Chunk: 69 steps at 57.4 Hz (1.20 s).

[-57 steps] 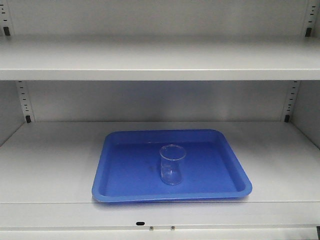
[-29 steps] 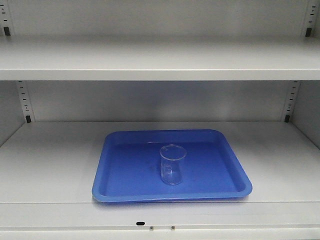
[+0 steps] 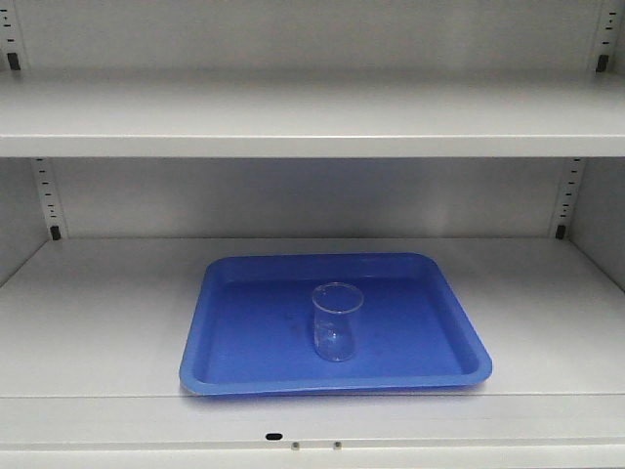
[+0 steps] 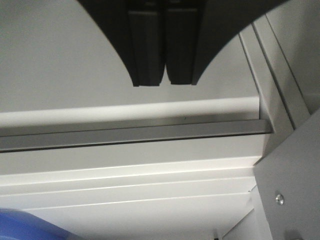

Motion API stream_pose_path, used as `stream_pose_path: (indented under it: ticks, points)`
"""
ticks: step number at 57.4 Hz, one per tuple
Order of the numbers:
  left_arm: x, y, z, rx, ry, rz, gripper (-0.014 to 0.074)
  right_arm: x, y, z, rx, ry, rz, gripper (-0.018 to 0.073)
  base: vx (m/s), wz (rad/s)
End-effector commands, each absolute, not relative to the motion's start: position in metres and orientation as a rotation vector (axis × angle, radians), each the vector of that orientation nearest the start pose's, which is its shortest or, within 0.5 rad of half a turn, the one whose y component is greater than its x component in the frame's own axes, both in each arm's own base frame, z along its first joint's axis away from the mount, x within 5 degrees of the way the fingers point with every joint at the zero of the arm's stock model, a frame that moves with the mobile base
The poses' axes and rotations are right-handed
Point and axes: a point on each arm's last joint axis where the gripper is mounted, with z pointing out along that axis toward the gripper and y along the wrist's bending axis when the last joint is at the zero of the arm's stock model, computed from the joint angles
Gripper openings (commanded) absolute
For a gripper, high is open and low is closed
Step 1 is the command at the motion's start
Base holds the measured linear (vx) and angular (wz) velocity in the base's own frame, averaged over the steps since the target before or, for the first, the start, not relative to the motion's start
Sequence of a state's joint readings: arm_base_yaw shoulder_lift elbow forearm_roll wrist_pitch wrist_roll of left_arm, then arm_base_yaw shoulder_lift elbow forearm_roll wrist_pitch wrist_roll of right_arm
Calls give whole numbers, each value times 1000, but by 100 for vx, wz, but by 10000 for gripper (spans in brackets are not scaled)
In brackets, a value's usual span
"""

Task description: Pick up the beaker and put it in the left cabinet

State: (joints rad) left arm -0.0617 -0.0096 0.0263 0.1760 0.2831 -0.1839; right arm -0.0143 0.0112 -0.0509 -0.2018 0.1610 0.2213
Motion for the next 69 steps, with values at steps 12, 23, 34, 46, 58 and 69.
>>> stream_pose_path:
  ticks: [12,23,34,46,58,69]
  points:
    - [55,0,191,13,1669,-31,4,56,-2,198,50,1545,7,-4,0,0]
    - [55,0,191,13,1669,-31,4,56,-2,197,42,1558,-4,-4,0,0]
    - [55,0,191,13,1669,-31,4,56,-2,197,42,1557,-4,-4,0,0]
    - [55,0,191,13,1669,-31,4,56,-2,197,42,1557,-4,-4,0,0]
    - [55,0,191,13,1669,-31,4,56,-2,197,42,1557,-4,-4,0,0]
    - [55,0,191,13,1669,-31,4,56,-2,197,42,1557,-4,-4,0,0]
